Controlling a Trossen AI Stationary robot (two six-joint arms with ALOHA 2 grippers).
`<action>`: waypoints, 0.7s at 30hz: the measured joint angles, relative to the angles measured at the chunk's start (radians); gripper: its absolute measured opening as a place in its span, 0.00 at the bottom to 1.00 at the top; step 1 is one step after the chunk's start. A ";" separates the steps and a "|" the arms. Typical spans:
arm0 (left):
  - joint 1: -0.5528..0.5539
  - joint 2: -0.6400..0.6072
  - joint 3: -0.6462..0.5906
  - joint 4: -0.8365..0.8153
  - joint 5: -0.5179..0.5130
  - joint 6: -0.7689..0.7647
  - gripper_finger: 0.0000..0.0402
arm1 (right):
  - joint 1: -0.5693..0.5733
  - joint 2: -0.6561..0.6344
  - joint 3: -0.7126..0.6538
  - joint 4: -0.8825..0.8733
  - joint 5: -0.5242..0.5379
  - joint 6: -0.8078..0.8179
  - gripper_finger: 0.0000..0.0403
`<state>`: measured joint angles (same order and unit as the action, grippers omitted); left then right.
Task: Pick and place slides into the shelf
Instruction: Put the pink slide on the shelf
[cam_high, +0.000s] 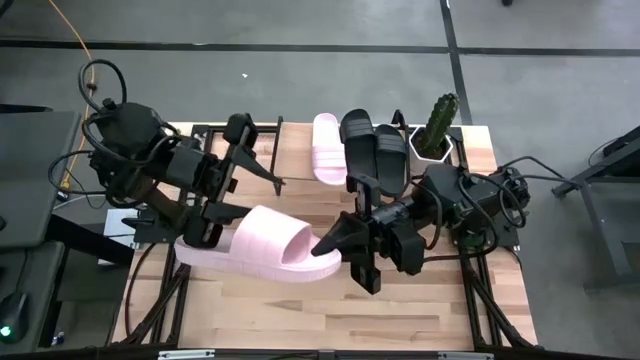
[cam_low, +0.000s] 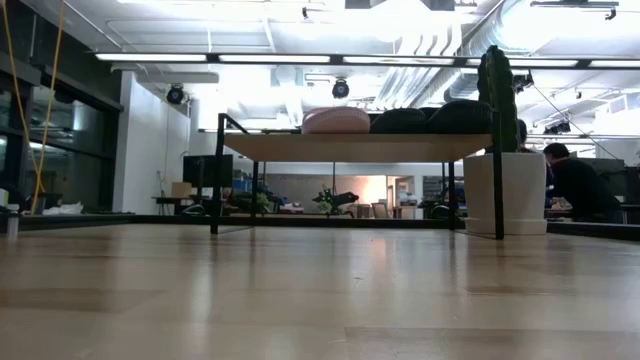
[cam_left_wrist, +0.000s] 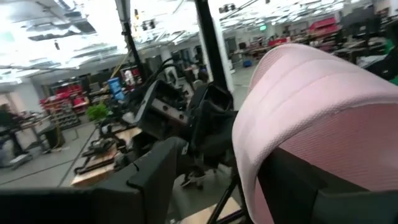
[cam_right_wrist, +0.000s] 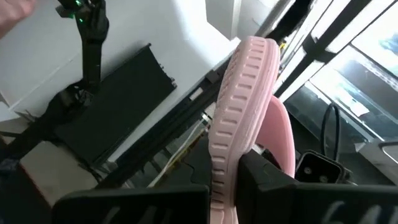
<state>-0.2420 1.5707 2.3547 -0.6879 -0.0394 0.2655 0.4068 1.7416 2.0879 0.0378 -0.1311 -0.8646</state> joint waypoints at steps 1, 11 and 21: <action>0.000 -0.003 0.000 -0.005 -0.013 0.000 0.50 | 0.000 0.000 0.009 -0.012 0.009 -0.001 0.01; 0.001 -0.039 0.000 -0.055 -0.087 -0.001 0.50 | 0.001 0.000 0.107 -0.173 0.081 -0.016 0.01; 0.000 -0.070 0.002 -0.072 -0.147 -0.012 0.50 | 0.013 0.000 0.118 -0.259 0.244 -0.082 0.01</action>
<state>-0.2424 1.5011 2.3569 -0.7596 -0.1864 0.2536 0.4198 1.7416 2.2063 -0.2212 0.1133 -0.9464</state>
